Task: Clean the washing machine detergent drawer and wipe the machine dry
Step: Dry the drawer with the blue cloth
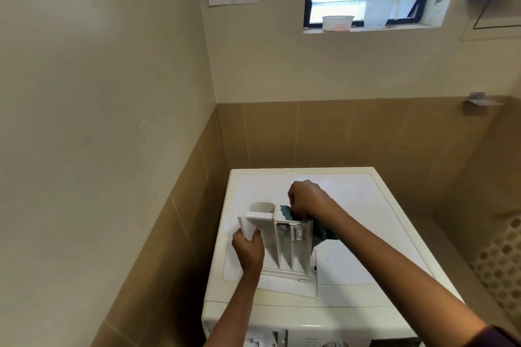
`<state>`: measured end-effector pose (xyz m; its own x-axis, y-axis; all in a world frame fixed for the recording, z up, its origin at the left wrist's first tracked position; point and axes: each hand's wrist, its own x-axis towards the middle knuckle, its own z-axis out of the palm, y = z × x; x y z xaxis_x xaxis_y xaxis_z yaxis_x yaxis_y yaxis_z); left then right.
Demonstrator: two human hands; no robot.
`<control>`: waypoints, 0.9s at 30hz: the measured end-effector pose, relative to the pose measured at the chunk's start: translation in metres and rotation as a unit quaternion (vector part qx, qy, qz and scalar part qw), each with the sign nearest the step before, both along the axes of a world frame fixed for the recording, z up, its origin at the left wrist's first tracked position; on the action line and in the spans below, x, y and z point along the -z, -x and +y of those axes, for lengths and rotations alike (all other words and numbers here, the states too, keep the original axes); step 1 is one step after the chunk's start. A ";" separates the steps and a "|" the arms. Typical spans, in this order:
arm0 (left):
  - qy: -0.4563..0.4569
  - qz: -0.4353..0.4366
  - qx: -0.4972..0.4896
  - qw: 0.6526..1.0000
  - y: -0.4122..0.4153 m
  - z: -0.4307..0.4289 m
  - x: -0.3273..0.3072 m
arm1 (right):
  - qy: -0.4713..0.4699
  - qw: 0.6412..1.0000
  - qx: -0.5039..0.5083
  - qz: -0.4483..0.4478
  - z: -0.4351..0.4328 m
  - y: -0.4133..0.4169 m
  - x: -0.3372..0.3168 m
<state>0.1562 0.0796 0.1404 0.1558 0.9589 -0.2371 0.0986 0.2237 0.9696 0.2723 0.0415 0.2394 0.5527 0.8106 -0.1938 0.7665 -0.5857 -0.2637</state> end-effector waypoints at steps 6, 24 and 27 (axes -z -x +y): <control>-0.008 0.012 0.007 1.000 -0.004 0.003 0.001 | -0.061 0.998 0.005 0.012 -0.011 0.003 0.002; -0.265 0.365 0.278 0.848 -0.075 0.053 -0.076 | -0.294 0.820 0.208 0.445 -0.099 -0.105 0.013; -0.274 0.405 0.304 0.818 -0.084 0.046 -0.063 | -0.331 0.792 0.203 0.472 -0.090 -0.087 0.021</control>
